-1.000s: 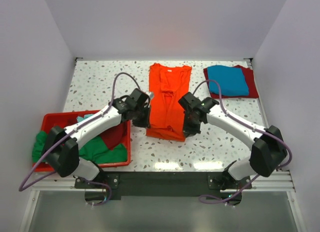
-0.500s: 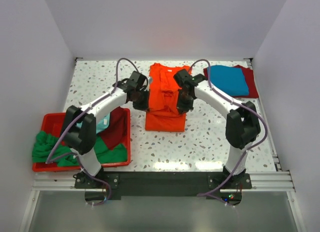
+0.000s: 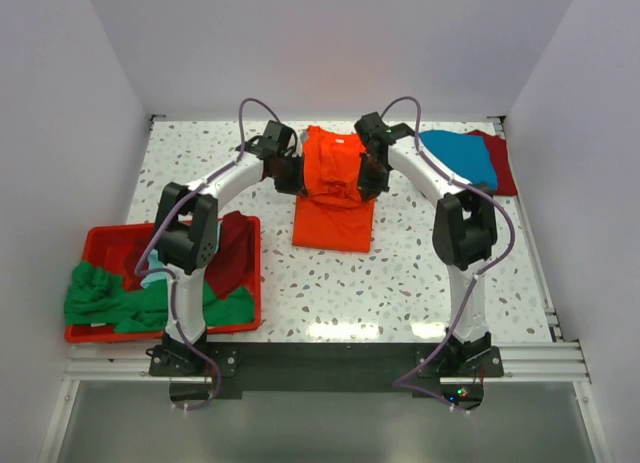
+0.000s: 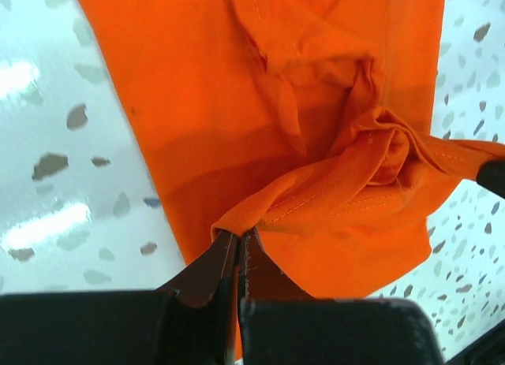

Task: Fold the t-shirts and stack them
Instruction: Fold the tshirt

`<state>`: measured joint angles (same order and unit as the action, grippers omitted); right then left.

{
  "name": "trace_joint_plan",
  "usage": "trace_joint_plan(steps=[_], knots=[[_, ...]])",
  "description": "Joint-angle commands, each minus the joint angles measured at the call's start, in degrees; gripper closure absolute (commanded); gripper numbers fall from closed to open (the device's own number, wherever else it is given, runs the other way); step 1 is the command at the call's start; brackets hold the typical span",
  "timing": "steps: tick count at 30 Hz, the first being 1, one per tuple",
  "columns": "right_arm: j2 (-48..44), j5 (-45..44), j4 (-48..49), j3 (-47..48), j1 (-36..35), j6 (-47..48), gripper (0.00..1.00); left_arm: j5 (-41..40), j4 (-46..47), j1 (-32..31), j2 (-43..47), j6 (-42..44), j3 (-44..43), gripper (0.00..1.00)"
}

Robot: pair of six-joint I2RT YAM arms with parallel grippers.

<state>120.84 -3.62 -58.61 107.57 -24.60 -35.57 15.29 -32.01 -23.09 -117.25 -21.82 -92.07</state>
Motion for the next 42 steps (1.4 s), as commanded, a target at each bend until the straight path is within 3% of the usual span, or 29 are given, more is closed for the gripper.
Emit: trace_joint_plan(steps=[1, 19, 20, 21, 23, 24, 27, 33, 42], knots=[[2.3, -0.8, -1.9, 5.0, 1.3, 2.6, 1.0, 1.8, 3.1, 1.4, -2.1, 0.7, -5.0, 1.0], [12.5, 3.0, -4.2, 16.7, 4.3, 5.8, 1.0, -0.9, 2.7, 3.0, -6.2, -4.5, -6.9, 1.0], [12.6, 3.0, -4.8, 17.2, 4.4, 5.8, 0.85, -1.2, 2.1, 3.0, -6.1, -4.7, -7.0, 0.99], [12.5, 3.0, -5.0, 18.0, 4.3, 5.9, 0.74, -1.7, 1.9, 3.1, -6.1, -5.0, -6.9, 0.8], [11.7, 2.7, -5.1, 18.3, 4.3, 6.0, 0.52, -3.2, 1.9, 3.1, -4.8, -5.7, -5.8, 0.63], [10.3, 2.6, -5.0, 18.1, 4.3, 6.0, 0.48, -4.3, 2.6, 3.1, -4.0, -6.0, -4.9, 0.44], [6.9, 1.8, -3.8, 16.1, 3.9, 6.6, 0.41, -5.6, 5.5, 3.1, -0.4, -6.0, -1.2, 0.29], [4.1, 3.2, -1.8, 12.8, 0.3, 7.1, 0.41, -1.1, 8.9, 2.5, 3.3, -3.8, 5.1, 0.3], [12.9, 6.7, -2.8, 19.1, -3.3, 6.9, 0.44, 1.8, 8.1, 1.0, 4.2, -1.7, 10.5, 0.32]])
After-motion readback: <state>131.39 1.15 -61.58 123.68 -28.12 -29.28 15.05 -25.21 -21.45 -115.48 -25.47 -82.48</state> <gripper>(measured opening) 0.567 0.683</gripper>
